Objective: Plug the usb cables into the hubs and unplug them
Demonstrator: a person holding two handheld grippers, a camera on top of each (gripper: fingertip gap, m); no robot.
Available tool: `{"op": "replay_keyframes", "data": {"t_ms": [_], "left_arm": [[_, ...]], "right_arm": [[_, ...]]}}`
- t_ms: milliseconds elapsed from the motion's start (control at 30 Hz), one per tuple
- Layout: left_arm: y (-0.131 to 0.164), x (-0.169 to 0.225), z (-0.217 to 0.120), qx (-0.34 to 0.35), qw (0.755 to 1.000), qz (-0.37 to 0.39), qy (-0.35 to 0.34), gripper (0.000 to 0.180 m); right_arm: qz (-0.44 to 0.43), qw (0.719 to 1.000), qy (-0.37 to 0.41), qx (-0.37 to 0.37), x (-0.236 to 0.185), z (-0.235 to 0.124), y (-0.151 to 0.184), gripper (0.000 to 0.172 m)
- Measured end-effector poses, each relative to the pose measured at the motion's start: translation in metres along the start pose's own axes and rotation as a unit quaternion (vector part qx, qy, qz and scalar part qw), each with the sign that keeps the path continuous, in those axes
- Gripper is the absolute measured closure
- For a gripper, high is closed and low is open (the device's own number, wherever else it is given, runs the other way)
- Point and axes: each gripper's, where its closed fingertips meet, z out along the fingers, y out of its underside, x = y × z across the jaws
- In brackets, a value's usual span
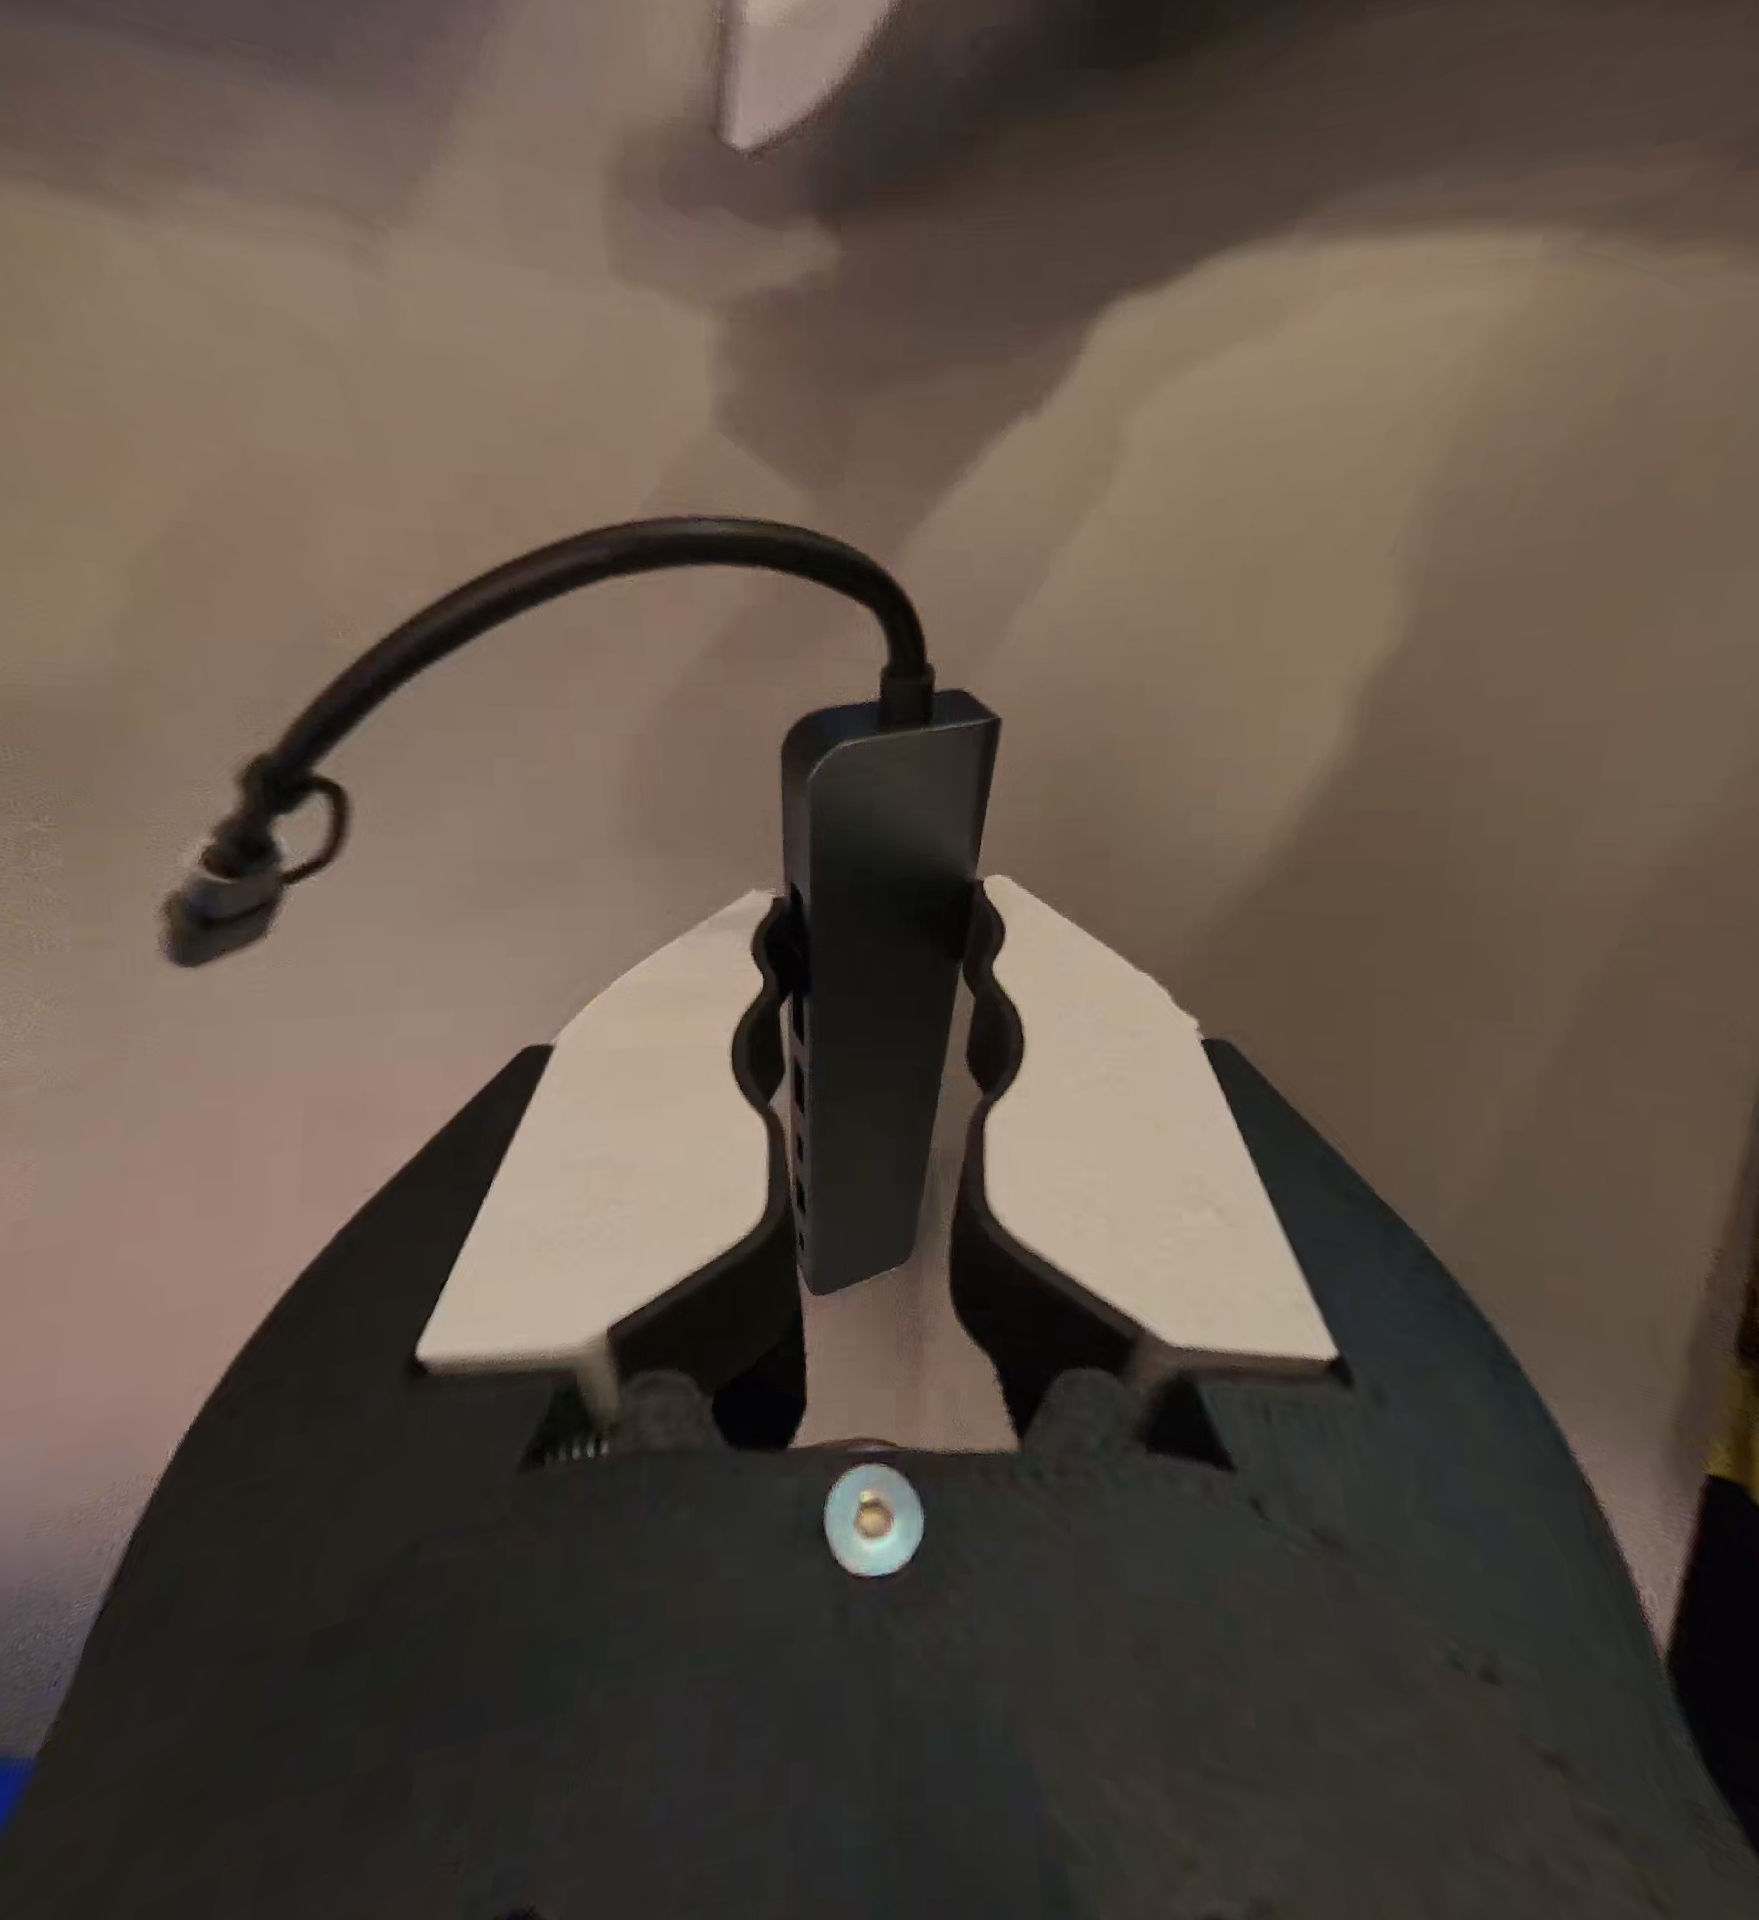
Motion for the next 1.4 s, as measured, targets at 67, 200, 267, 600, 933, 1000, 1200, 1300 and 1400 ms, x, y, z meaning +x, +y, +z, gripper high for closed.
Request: {"op": "replay_keyframes", "data": {"t_ms": [67,200,267,600,933,1000,1200,1300,1400], "left_arm": [[0.001,0.012,0.024,-0.018,1.0,0.008,0.022,0.149],[0.007,0.019,0.047,-0.041,0.998,0.013,0.035,0.143],[0.005,0.018,0.043,-0.027,0.999,0.005,0.027,0.114],[0.08,-0.118,-0.181,0.01,0.942,-0.077,-0.327,0.118],[0.289,-0.252,-0.23,-0.267,0.868,0.014,-0.419,0.108],[0.305,-0.262,-0.225,-0.308,0.857,0.026,-0.413,0.106],[0.306,-0.277,-0.221,-0.335,0.831,0.076,-0.437,0.171],[0.288,-0.284,-0.24,-0.296,0.817,0.059,-0.492,0.172],[0.259,-0.286,-0.279,-0.248,0.789,0.05,-0.56,0.172]], "right_arm": [[-0.003,1.0,-0.001,0.0,0.0,-0.001,0.001,0.135],[-0.012,1.0,0.001,-0.006,0.001,0.0,0.003,0.135],[-0.019,1.0,0.003,-0.011,0.001,0.0,0.005,0.135],[-0.014,1.0,-0.005,0.001,0.001,-0.003,0.003,0.135],[-0.02,1.0,-0.001,-0.005,0.001,-0.002,0.004,0.135],[-0.021,1.0,0.001,-0.008,0.001,-0.001,0.005,0.135],[-0.021,1.0,0.003,-0.01,0.003,0.0,0.005,0.135],[-0.022,1.0,0.003,-0.012,0.003,0.0,0.006,0.136],[-0.024,1.0,0.003,-0.013,0.003,0.0,0.006,0.136]]}}
